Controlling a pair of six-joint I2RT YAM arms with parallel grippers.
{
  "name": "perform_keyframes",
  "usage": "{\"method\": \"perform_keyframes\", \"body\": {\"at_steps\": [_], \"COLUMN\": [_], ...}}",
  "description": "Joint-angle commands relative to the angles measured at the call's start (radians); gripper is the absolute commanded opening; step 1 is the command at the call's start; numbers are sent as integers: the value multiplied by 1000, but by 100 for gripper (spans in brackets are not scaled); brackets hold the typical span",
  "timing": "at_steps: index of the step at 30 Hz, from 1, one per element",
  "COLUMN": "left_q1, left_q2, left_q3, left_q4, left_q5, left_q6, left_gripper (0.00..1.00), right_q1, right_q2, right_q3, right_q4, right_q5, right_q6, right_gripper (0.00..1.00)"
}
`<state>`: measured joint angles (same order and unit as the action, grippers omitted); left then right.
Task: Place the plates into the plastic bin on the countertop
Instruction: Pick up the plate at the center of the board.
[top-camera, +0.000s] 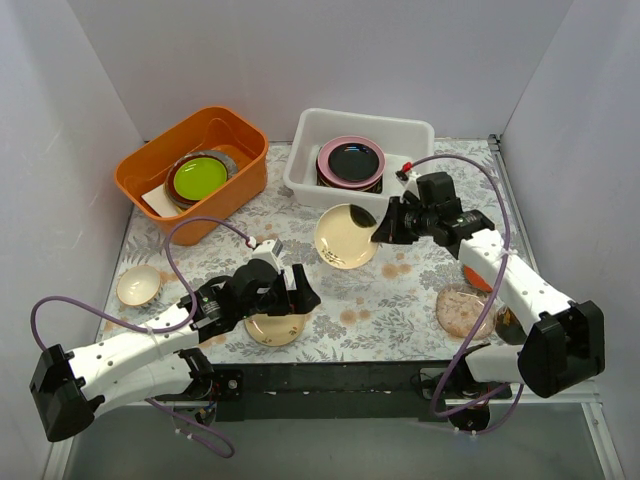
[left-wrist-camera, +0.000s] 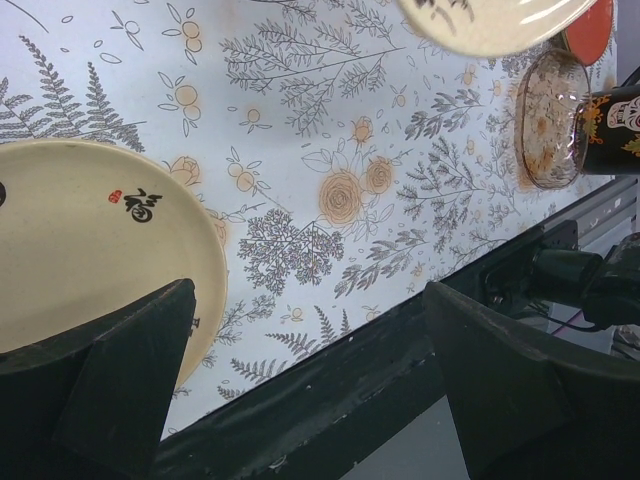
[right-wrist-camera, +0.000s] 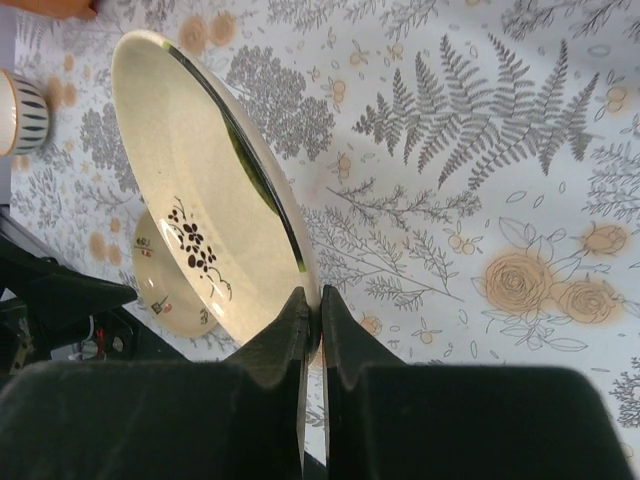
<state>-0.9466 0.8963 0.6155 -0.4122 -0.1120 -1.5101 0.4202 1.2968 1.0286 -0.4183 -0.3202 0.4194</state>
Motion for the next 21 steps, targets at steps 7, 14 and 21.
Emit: {"method": "perform_keyframes", "body": {"at_steps": [7,14,21], "left_q1": [-4,-4,-6], "left_q2": [3,38,46], "left_q3": [0,23,35], "left_q4": [-25,-25,-28], "left_q5": [6,9,6], "left_q6": [1,10,21], "left_gripper": [98,98,98], "right_q1": [-90,-173,-199], "right_q2": [62,191,364], "right_q3": [207,379,608], "right_q4": [32,72,84], "right_q5": [-39,-85,-68], "right_q6": [-16,7,30], "right_gripper": [1,1,1]}}
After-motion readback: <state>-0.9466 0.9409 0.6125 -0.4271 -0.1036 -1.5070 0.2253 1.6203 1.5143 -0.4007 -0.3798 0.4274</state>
